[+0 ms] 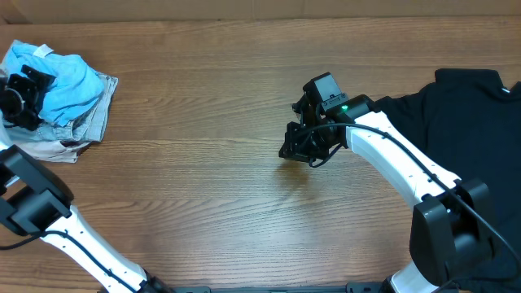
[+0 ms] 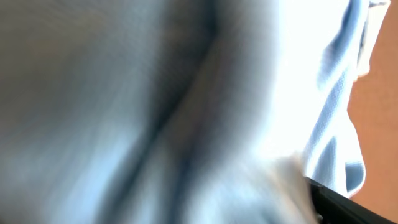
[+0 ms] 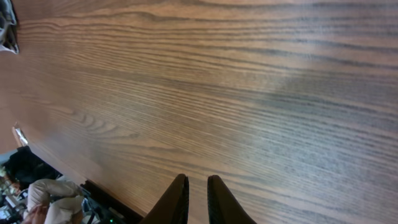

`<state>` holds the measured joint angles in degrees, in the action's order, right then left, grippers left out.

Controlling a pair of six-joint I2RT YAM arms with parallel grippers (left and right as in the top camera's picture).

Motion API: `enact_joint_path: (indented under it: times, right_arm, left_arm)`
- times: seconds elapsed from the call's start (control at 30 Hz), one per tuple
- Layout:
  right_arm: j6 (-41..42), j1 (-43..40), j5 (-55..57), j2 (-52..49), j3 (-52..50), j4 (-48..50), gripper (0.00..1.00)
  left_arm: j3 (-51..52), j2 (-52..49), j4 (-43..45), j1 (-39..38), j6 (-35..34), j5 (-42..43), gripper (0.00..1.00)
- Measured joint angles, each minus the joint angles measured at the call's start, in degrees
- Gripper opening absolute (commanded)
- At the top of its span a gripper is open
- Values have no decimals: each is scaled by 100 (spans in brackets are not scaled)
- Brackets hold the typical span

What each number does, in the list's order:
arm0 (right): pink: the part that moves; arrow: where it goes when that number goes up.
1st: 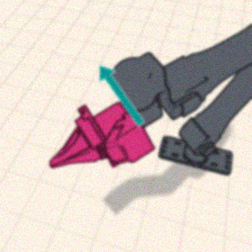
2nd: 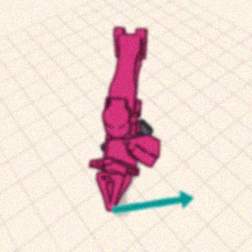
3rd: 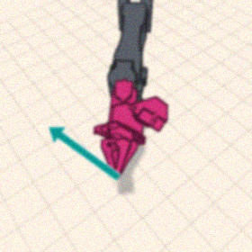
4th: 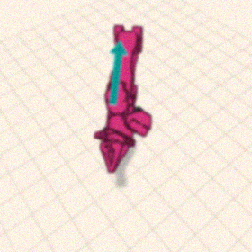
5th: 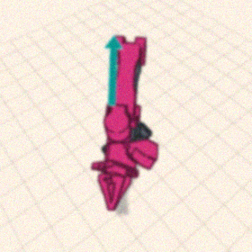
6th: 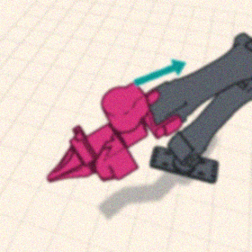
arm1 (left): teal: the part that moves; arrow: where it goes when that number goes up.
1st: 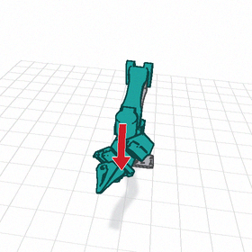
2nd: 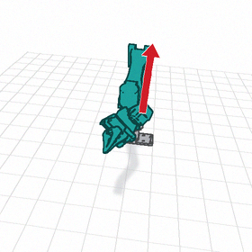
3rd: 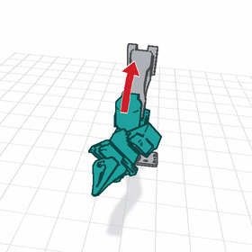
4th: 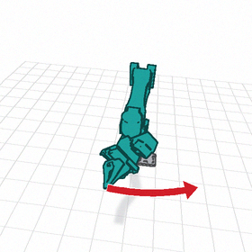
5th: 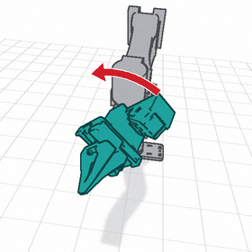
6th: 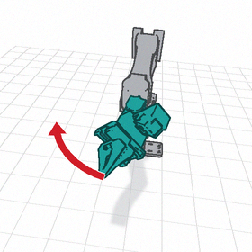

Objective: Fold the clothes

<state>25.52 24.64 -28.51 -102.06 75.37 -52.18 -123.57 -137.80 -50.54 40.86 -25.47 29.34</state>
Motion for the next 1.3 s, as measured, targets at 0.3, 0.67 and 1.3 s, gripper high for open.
enact_joint_path:
  times: [0.3,0.67,1.3]
  right_arm:
    - [-7,0,44,0,0,61,14]
    - [-136,4,1467,2385,208,68,47]
    - [-306,11,2149,5184,323,-216,100]
  left_arm:
    - [-942,743,-1523,448,780,-66,100]
    - [-1246,3475,-3617,-1596,4059,1239,100]
    - [-1331,5904,-4273,-5064,4212,-1565,100]
